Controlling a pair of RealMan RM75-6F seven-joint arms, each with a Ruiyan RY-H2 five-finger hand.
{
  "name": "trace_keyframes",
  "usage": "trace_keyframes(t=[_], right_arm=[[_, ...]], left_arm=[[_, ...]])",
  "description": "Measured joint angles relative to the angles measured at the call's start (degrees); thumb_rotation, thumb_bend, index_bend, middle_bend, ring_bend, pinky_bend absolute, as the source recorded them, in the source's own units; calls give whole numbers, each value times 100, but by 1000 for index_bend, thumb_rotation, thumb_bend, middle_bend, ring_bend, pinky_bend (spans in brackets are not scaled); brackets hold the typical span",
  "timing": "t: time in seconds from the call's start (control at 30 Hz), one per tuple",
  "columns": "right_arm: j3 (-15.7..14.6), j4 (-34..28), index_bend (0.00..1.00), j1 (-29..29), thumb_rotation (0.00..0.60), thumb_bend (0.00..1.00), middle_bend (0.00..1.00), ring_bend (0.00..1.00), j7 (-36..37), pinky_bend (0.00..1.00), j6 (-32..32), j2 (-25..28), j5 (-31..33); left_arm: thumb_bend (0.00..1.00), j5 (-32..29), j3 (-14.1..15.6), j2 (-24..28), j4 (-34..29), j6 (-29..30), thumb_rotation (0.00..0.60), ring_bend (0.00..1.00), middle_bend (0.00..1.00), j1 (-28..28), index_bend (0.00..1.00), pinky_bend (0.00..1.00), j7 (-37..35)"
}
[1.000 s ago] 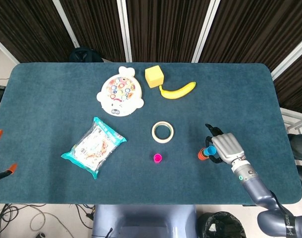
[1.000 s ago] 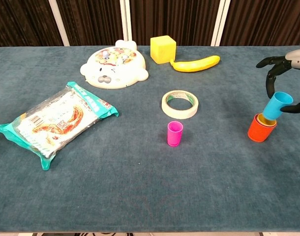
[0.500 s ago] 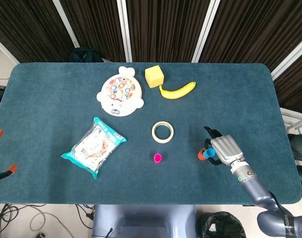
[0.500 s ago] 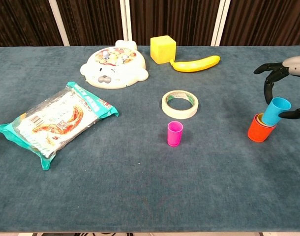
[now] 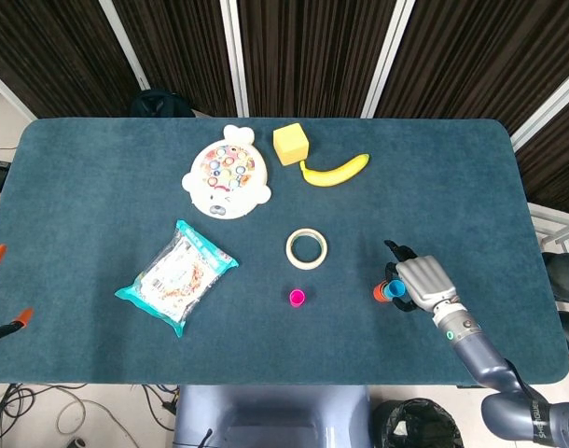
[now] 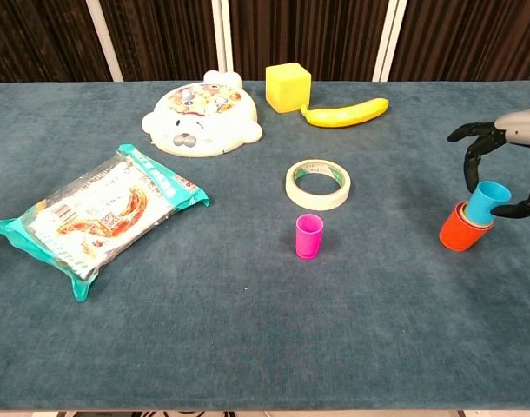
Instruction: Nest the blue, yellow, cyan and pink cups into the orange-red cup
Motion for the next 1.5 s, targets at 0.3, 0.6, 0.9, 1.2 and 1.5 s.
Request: trace_keyframes(t=[0.3, 0.6, 0.9, 1.2, 1.5], right_arm=[[-89, -250, 0, 85, 600, 322, 26, 107, -225, 137, -193, 241, 126], [3, -702, 69, -88, 600, 322, 27, 107, 153, 137, 148, 486, -516], [-12, -1039, 144, -30, 600, 321, 26, 107, 153, 137, 99, 269, -1169], [193, -705, 192, 397, 600, 323, 27, 107, -374, 137, -168, -549, -569], [458, -116, 242, 867, 600, 322, 27, 107, -944, 137, -208, -1315, 339]], left_arm=[[128, -21, -15, 20, -3, 11, 600, 0, 19, 9, 60, 0, -44], [128, -19, -10, 19, -7, 4, 600, 0, 19, 9, 60, 0, -44], [128, 12, 6, 31, -30, 19, 600, 0, 19, 19, 60, 0, -49], [127, 32, 10, 31, -25, 19, 600, 0, 19, 12, 61, 0, -60], [127, 8, -3, 29, -9, 2, 600, 0, 19, 8, 61, 0, -80]])
